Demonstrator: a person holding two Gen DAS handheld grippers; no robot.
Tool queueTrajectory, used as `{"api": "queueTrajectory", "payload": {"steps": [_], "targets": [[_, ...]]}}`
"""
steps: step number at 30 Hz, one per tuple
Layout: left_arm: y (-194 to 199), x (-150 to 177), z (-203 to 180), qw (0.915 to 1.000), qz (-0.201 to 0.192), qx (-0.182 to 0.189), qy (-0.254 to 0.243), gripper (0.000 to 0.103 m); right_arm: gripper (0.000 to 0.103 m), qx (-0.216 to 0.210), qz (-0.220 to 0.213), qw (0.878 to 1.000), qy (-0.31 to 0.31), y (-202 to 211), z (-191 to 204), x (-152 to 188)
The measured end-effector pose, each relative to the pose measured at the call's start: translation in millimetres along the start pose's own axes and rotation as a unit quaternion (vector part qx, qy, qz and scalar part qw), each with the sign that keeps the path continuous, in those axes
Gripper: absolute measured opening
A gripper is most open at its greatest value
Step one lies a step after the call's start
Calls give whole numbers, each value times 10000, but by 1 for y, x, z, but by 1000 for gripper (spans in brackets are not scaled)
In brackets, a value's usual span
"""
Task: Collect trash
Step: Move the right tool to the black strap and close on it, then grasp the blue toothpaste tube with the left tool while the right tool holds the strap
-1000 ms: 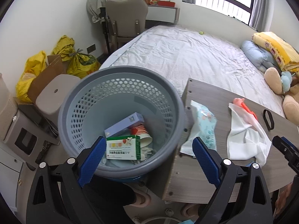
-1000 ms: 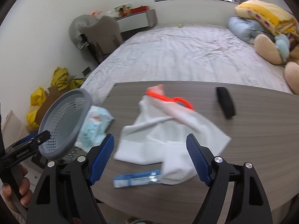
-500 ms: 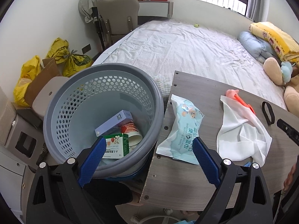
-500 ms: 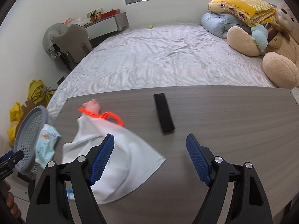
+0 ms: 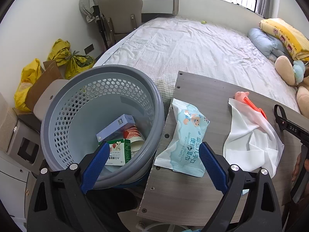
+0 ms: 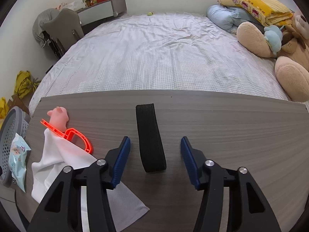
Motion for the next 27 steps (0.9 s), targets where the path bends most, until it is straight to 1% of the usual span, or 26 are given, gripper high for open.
{"api": "queueTrajectory", "payload": {"steps": [1, 3, 5, 11, 17, 21, 25, 27], "targets": [[0, 0, -1, 10000, 9, 8, -1, 91, 45, 15, -12, 10000, 25, 0, 1, -1], [-1, 0, -2, 10000, 21, 20, -6, 91, 29, 11, -9, 10000, 70, -1, 3, -2], [-1, 0, -4, 10000, 27, 24, -20, 91, 18, 9, 6, 9999, 102, -1, 5, -2], [2, 2, -9, 10000, 17, 74, -60, 93, 17, -248, -157, 9995, -64, 18, 3, 1], [6, 8, -27, 9994, 25, 251, -241, 93, 17, -573, -248, 9977, -252, 55, 2, 25], [10, 17, -51, 9969, 13, 574, -533, 93, 17, -720, -241, 9964, -366, 76, 0, 46], [12, 31, -83, 9890, 50, 1054, -1033, 93, 17, -767, -221, 9959, -427, 91, -4, 61], [13, 38, -98, 9842, 28, 1180, -1320, 93, 17, -764, -250, 9958, -436, 99, -6, 66]]}}
Point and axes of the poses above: each gripper's, at about its wrist camera, not at the fingertips, and y roughly against the way its jaws point, z to its left, x to its underside, the point moved 7 cm from there along -y, roughly the way its jaws point, and after that the axes turned 5 degrees about -y, right-handed, at the moved point
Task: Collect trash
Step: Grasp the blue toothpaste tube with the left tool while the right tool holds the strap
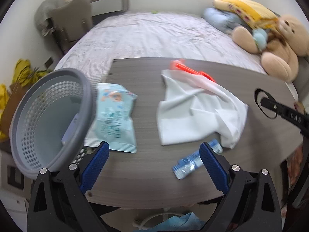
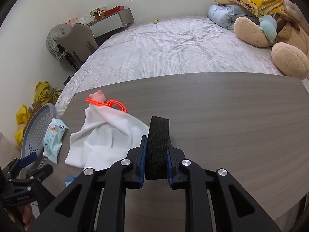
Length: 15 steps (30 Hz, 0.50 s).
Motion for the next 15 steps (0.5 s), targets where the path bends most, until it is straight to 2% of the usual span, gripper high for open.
{"api": "queueTrajectory", "payload": {"steps": [6, 15], "targets": [[-1, 11, -32, 9968, -50, 108, -795, 93, 17, -11, -187, 9998, -71, 27, -7, 10], [-15, 13, -46, 9924, 21, 488, -1126, 93, 17, -32, -181, 9993, -314, 44, -23, 36]]}}
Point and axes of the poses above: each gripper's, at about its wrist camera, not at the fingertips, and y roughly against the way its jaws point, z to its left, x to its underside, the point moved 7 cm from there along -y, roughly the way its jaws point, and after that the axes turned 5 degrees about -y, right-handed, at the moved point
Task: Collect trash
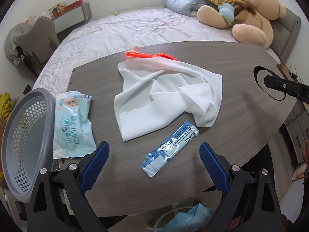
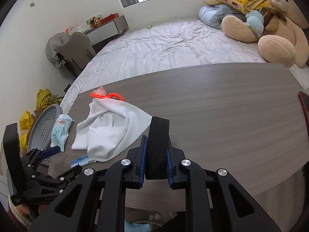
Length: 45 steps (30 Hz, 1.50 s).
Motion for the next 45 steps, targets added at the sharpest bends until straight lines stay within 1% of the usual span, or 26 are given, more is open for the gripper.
{"api": "queueTrajectory", "payload": {"steps": [7, 12, 16, 18, 21, 23, 24, 25, 26, 28, 35, 38, 45], "targets": [[-5, -3, -8, 9997, -152, 114, -155, 91, 17, -39, -55, 10000, -53, 9, -3, 3], [-12, -3, -8, 9995, -111, 125, -278, 84, 17, -101, -84, 9999, -49, 13, -3, 3], [-16, 0, -11, 9993, -16, 140, -334, 74, 17, -118, -62, 9999, -90, 12, -5, 4], [-16, 1, -13, 9993, -14, 170, -337, 71, 17, -122, -43, 9999, -97, 11, -5, 4], [-14, 2, -16, 9991, -54, 260, -322, 63, 17, -123, -30, 9999, -109, 9, -5, 4], [-12, 2, -19, 9989, -68, 366, -300, 50, 17, -115, -33, 9999, -107, 9, -6, 4], [-12, 2, -20, 9988, -80, 355, -321, 47, 17, -116, -29, 9999, -107, 9, -6, 4], [-11, 2, -23, 9987, -87, 380, -334, 38, 17, -116, -26, 9999, -110, 9, -6, 4], [-11, 2, -24, 9986, -89, 405, -328, 32, 17, -114, -26, 9999, -113, 8, -6, 4], [-10, 2, -26, 9987, -92, 391, -322, 29, 17, -112, -25, 9999, -112, 8, -5, 4], [-7, 4, -18, 9993, -66, 360, -108, 24, 17, -124, -28, 9999, -87, 7, -4, 5], [-2, 4, -11, 9994, -102, 333, 15, 23, 17, -131, -19, 9999, -64, 6, -1, 5], [20, -3, 4, 9986, -355, 275, 283, 23, 17, -202, -26, 9998, 35, 6, 13, 4]]}}
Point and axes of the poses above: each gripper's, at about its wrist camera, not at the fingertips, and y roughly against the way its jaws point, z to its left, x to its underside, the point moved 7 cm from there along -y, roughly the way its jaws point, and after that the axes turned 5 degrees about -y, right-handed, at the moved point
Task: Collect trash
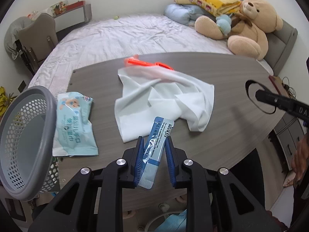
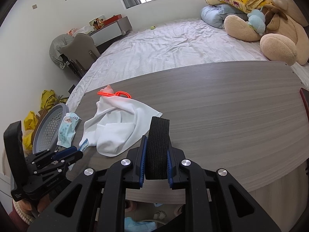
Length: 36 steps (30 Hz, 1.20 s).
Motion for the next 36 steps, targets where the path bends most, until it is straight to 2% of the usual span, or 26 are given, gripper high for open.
{"api": "queueTrajectory", "payload": {"steps": [8, 12, 13, 19, 24, 29, 31, 33, 36], "targets": [[30, -14, 18, 9985, -434, -100, 306, 23, 17, -167, -4, 9997, 178, 0, 28, -3], [45, -19, 37, 9968, -610, -222, 460, 22, 17, -327, -15, 9989, 334, -3, 55, -8], [48, -19, 43, 9964, -643, -257, 496, 15, 17, -378, -12, 9985, 394, -5, 64, -9], [62, -16, 92, 9914, -809, -554, 867, 14, 17, -702, 64, 9945, 772, -22, 124, -18], [63, -4, 136, 9883, -706, -847, 1050, 14, 17, -891, 94, 9909, 1007, -37, 168, -23], [63, 13, 140, 9900, -579, -760, 1033, 14, 17, -806, 275, 9900, 1129, -51, 178, -16], [61, 19, 135, 9912, -525, -617, 1050, 14, 17, -756, 353, 9901, 1126, -55, 176, -10], [58, 23, 128, 9917, -510, -495, 1071, 17, 17, -722, 403, 9901, 1133, -57, 174, -6], [54, 25, 116, 9928, -447, -386, 1041, 26, 17, -693, 423, 9903, 1126, -56, 168, -3]]}}
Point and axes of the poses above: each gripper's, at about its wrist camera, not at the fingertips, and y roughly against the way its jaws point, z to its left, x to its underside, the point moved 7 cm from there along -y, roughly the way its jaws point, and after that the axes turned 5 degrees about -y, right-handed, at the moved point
